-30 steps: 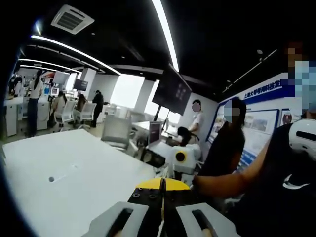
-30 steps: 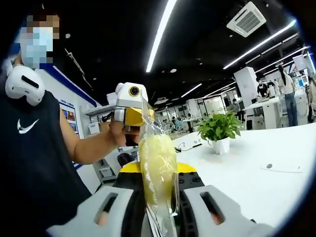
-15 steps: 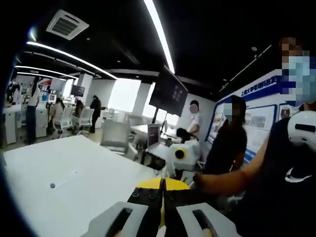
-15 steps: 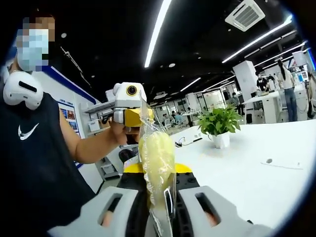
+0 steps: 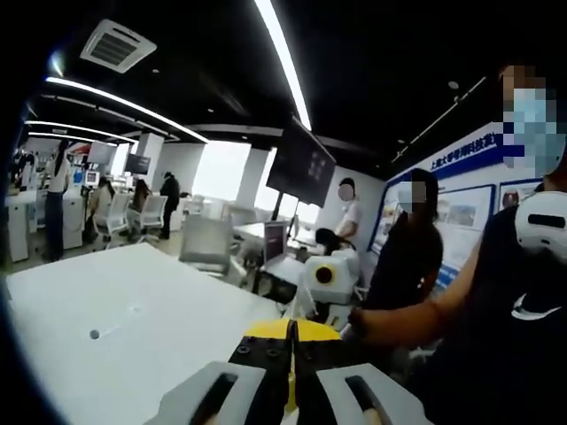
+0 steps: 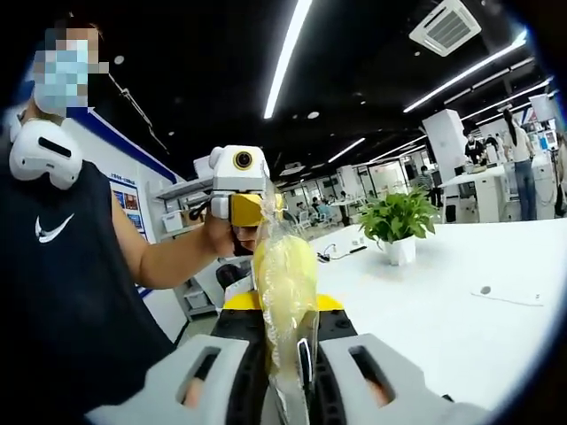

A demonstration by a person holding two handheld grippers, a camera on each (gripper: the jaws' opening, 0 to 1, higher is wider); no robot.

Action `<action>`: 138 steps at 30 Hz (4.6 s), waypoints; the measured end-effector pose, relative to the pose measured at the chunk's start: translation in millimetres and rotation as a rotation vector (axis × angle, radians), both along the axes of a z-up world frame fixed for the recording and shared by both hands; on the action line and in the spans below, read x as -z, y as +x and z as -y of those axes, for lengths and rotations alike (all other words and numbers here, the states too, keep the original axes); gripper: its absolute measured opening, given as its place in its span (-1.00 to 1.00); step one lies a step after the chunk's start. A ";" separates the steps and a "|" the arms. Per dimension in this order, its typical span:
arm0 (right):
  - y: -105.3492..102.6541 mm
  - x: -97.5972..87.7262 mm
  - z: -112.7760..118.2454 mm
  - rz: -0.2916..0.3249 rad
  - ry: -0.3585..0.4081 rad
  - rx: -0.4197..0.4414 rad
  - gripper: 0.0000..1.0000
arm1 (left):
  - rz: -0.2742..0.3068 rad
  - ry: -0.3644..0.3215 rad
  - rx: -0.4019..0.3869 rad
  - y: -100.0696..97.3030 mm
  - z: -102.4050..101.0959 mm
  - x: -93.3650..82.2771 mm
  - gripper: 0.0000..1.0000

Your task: Compare the silicone blocks by pressing each to a similar depth, holding the contact briefly, and releasing to observe deformation and rebound differences across the visible hardness samples.

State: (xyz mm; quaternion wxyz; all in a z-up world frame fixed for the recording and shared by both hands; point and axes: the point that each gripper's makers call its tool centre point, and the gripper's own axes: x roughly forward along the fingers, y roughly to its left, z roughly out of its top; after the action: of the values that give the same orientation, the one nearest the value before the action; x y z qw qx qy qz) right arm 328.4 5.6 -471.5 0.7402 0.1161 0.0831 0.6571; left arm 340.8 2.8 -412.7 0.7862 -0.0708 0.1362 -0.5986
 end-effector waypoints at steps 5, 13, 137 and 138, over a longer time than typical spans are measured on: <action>-0.7 1.8 0.9 -0.013 -0.001 -0.005 -0.89 | -0.020 0.009 0.001 0.8 0.3 2.3 -1.00; 0.1 6.2 0.5 0.002 -0.007 0.002 -0.89 | 0.014 0.017 0.009 0.1 0.0 6.5 -1.00; 28.2 186.7 189.6 -0.041 -0.258 0.834 0.93 | -0.480 -0.161 -0.274 38.7 26.5 168.0 -1.00; 27.9 186.5 190.0 -0.043 -0.256 0.836 0.93 | -0.485 -0.159 -0.275 37.9 27.3 171.3 -1.00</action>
State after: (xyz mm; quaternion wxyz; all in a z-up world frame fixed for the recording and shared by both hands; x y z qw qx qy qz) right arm 356.3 -184.4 -658.0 0.9490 0.0606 0.1252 0.2828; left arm 378.8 -24.5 -584.0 0.7965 -0.2910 0.2619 -0.4607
